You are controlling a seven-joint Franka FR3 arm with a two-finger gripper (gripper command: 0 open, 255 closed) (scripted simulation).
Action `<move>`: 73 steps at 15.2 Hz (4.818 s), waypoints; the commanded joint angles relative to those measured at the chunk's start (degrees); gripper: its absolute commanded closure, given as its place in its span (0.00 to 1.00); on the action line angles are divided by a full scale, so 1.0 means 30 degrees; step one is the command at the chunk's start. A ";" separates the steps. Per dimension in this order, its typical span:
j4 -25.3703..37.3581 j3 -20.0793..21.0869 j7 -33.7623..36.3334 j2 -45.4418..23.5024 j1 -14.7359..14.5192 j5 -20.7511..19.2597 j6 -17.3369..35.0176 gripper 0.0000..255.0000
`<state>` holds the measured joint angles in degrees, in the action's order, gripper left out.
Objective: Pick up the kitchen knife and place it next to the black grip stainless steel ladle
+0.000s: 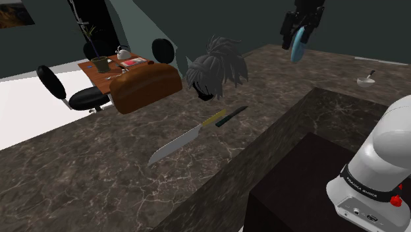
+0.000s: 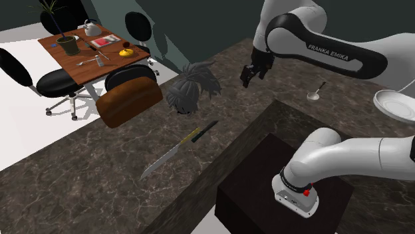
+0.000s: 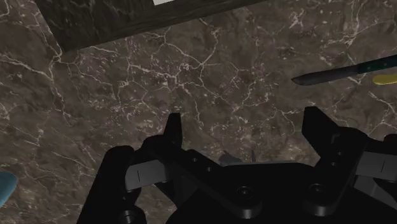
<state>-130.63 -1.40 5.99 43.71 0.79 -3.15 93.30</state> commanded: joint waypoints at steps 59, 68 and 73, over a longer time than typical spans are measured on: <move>-0.0377 1.2820 3.0192 -0.8109 0.5845 0.5439 0.6983 1.00; 0.1447 1.2302 3.0087 -0.7491 0.5857 0.5430 0.4579 1.00; 0.0039 1.0889 2.8536 -0.5372 0.5651 0.5951 0.3787 1.00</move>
<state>-128.94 32.24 92.79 25.76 18.03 14.19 104.97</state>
